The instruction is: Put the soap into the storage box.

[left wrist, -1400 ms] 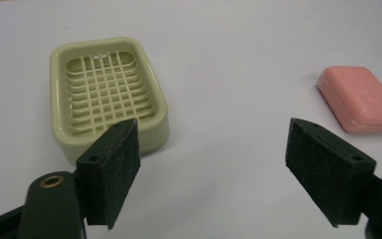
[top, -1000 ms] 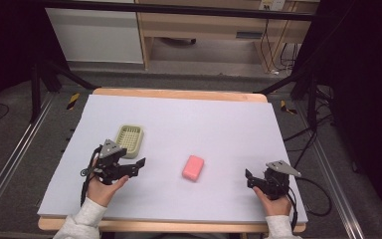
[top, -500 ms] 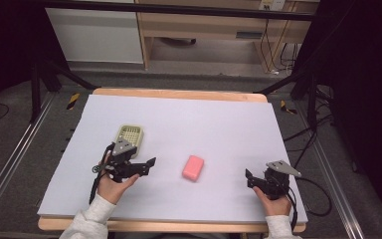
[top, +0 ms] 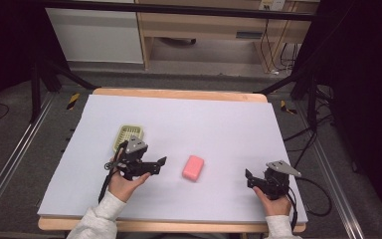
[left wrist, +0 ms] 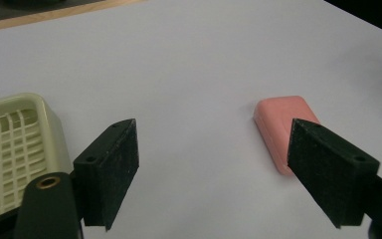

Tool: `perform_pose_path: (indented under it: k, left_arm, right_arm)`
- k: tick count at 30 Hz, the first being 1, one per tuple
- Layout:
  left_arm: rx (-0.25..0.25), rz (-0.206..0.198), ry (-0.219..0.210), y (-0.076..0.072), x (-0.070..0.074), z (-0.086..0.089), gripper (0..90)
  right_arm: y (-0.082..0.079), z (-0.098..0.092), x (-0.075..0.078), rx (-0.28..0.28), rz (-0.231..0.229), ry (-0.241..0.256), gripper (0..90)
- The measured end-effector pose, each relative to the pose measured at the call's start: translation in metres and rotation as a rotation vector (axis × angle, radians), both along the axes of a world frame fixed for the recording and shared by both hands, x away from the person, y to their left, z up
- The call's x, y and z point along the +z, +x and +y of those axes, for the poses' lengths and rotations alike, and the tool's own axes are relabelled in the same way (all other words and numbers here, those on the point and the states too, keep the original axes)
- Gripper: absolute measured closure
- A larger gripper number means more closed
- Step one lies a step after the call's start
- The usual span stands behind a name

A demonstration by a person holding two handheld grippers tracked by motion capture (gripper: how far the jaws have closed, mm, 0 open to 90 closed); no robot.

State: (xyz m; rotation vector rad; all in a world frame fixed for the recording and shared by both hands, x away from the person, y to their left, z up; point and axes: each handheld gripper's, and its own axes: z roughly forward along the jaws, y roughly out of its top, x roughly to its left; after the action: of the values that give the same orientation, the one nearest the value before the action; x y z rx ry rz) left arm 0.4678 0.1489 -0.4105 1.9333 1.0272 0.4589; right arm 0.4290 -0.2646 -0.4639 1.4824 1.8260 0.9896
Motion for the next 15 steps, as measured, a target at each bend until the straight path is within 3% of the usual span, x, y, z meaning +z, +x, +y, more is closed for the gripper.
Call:
perform_pose_path:
  k: [15]
  left_arm:
    - [-0.033,0.020,0.013,0.005,-0.003,-0.025,20.2]
  right_arm:
    - [0.000,0.000,0.000,0.001,0.004,-0.002,12.8]
